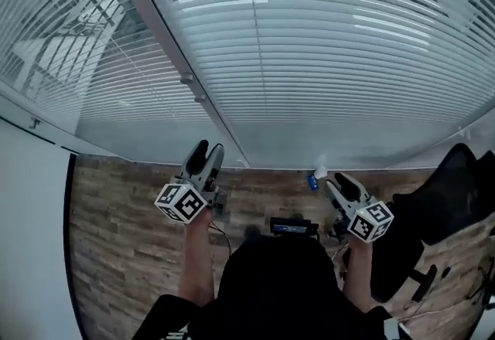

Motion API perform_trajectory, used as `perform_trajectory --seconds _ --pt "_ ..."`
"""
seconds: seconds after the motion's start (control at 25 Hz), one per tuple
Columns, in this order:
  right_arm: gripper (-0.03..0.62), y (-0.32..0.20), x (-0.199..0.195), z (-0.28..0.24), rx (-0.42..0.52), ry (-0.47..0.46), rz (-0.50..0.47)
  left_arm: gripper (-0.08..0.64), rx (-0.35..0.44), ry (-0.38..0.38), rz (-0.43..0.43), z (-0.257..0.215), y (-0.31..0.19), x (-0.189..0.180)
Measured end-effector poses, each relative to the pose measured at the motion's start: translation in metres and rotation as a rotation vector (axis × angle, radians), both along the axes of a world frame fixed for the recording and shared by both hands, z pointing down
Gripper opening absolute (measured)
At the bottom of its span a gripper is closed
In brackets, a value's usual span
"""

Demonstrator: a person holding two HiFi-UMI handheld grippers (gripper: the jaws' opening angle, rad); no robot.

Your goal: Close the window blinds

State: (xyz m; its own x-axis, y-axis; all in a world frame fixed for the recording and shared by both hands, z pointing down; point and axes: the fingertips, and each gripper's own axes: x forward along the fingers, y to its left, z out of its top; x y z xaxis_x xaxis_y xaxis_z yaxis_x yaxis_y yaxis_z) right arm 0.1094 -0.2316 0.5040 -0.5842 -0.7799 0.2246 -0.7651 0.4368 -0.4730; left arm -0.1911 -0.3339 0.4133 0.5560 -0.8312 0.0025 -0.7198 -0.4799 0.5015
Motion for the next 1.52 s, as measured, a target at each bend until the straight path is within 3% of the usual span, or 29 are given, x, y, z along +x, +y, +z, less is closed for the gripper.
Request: perform_trajectory --seconds 0.44,0.6,0.8,0.92,1.12,1.2,1.28,1.52 --pt "0.176 -0.03 0.028 0.001 -0.025 -0.073 -0.032 0.242 -0.043 -0.058 -0.215 -0.018 -0.059 -0.016" --pt "0.176 -0.033 0.026 0.004 -0.017 -0.083 -0.011 0.242 -0.055 -0.124 -0.288 -0.007 -0.091 -0.032" --pt "0.176 -0.037 0.031 0.014 -0.034 -0.07 0.045 0.235 -0.07 -0.16 -0.29 0.006 -0.117 -0.033" --pt "0.176 -0.04 0.028 0.008 -0.026 -0.063 0.062 0.141 -0.077 -0.174 -0.298 0.006 -0.121 -0.034" --pt "0.176 -0.043 0.014 0.006 -0.02 -0.048 0.058 0.138 -0.052 -0.244 -0.317 0.007 -0.121 -0.034" --pt "0.176 -0.042 0.01 0.009 -0.034 -0.047 0.059 0.137 -0.044 -0.304 -0.327 0.008 -0.121 -0.032" --pt "0.176 -0.039 0.008 0.012 -0.047 -0.04 0.052 0.137 -0.033 -0.412 -0.337 0.009 -0.12 -0.029" --pt "0.176 -0.037 0.007 0.011 -0.051 -0.027 0.058 0.137 0.044 -0.911 -0.404 0.012 -0.122 -0.026"
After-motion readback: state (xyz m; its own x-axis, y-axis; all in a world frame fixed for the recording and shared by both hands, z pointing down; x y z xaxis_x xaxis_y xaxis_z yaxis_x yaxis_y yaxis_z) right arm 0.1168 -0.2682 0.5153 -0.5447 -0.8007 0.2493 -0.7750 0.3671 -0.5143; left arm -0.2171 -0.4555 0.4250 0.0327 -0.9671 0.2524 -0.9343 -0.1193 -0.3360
